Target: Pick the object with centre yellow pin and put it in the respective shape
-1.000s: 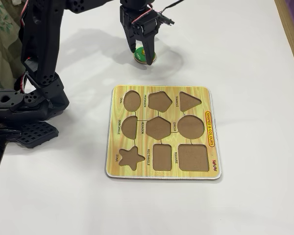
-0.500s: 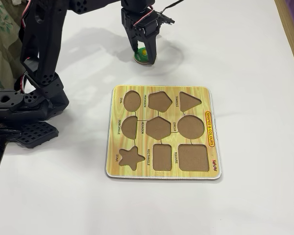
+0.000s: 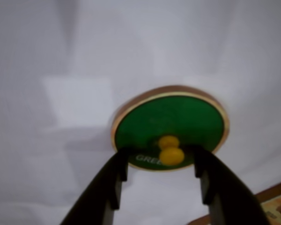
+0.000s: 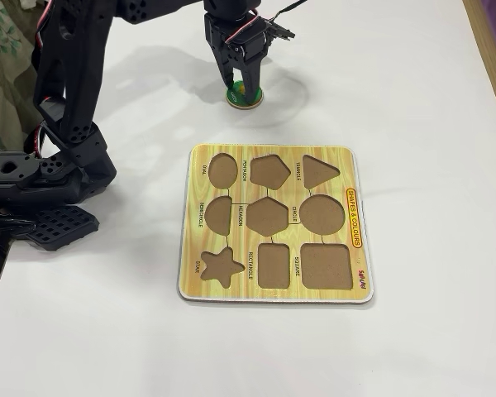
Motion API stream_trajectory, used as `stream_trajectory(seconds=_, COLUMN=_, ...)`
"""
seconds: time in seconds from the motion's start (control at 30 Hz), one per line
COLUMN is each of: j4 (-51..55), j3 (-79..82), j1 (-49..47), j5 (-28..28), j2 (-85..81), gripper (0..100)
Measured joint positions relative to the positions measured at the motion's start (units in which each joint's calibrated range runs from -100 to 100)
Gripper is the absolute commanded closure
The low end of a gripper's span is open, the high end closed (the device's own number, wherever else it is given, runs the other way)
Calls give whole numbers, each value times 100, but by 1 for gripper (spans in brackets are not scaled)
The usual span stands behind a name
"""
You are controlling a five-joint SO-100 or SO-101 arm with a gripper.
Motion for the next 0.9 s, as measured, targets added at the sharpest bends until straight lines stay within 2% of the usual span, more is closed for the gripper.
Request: stream_trajectory(seconds=0.9, j4=-249, j3=0, j1=0, j5=-16, j2=9, gripper=85)
